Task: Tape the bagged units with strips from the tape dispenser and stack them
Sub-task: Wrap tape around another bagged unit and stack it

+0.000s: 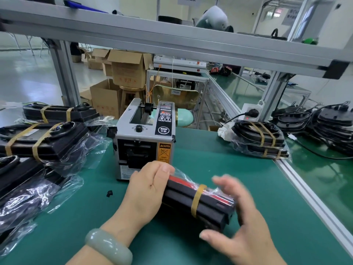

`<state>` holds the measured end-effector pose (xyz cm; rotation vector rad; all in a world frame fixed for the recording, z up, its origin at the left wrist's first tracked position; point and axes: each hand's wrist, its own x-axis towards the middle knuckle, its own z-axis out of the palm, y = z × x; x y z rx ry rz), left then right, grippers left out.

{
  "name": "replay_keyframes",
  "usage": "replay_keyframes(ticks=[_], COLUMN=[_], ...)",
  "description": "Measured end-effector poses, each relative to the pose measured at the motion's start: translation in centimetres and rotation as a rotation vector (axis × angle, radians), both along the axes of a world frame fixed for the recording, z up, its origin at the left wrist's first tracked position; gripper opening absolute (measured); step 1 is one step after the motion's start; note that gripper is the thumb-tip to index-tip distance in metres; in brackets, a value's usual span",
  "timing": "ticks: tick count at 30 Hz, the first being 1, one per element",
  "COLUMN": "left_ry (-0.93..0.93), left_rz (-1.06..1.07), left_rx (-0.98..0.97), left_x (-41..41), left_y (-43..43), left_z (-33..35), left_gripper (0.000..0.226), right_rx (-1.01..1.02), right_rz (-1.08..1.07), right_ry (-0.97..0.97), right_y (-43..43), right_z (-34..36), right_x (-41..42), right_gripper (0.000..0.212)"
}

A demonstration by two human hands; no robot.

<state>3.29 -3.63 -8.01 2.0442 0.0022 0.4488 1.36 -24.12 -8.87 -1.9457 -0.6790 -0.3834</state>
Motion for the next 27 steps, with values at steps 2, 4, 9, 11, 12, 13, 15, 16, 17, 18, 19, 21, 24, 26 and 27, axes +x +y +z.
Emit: replay_keyframes(ticks=[2,4,9,11,12,13,15,16,17,18,19,21,24,26,27], left_ry=[0.0,0.045,0.108,0.215,0.268,0.312,0.363,0.379,0.394,0.402,0.406,0.401,0.384,0.368,0.361], left_rz=[-0.038,-0.085,0.309,0.395,0.404,0.404,0.392,0.379,0.366,0.355,0.348,0.347,0.359,0.378,0.391], left_rx=[-0.005,-0.092,-0.65,-0.774,-0.801,-0.812,-0.831,-0.853,-0.877,-0.894,-0.904,-0.911,-0.918,-0.924,-0.923], left_x=[-0.3,-0.4,0.7,1.4,1.6,1.8,2.1,2.2,2.3,2.3,2.4,2.6,3.1,3.4,3.5], left_y=[0.2,0.4,1.7,2.9,3.4,3.8,4.2,4.3,4.3,4.3,4.3,4.4,4.4,4.4,4.3], left_z=[-0.1,0.0,0.9,1.3,1.4,1.6,1.8,2.0,2.1,2.2,2.3,2.5,2.8,2.8,2.8], left_gripper=[0.03,0.033,0.013,0.011,0.013,0.015,0.016,0.015,0.015,0.015,0.015,0.015,0.014,0.013,0.012], right_rx=[-0.036,-0.011,0.007,-0.068,-0.087,-0.097,-0.107,-0.11,-0.112,-0.111,-0.11,-0.111,-0.129,-0.137,-0.141], right_rz=[0.001,-0.018,-0.149,-0.21,-0.229,-0.241,-0.254,-0.257,-0.26,-0.265,-0.268,-0.27,-0.276,-0.278,-0.279], right_ry=[-0.032,-0.025,-0.032,-0.06,-0.065,-0.063,-0.057,-0.056,-0.057,-0.058,-0.059,-0.066,-0.081,-0.083,-0.084], right_y=[0.1,0.0,-0.4,-0.5,-0.4,-0.3,-0.1,0.0,0.1,0.1,0.2,0.3,0.4,0.5,0.5], right_z=[0.0,0.6,2.6,3.2,3.3,3.4,3.5,3.5,3.5,3.5,3.5,3.7,3.8,3.8,3.8], right_x=[0.0,-0.1,-0.6,-0.6,-0.7,-0.7,-0.7,-0.7,-0.7,-0.7,-0.7,-0.7,-0.7,-0.7,-0.8], right_gripper=[0.072,0.07,0.05,0.053,0.054,0.054,0.053,0.052,0.051,0.051,0.054,0.057,0.056,0.056,0.055])
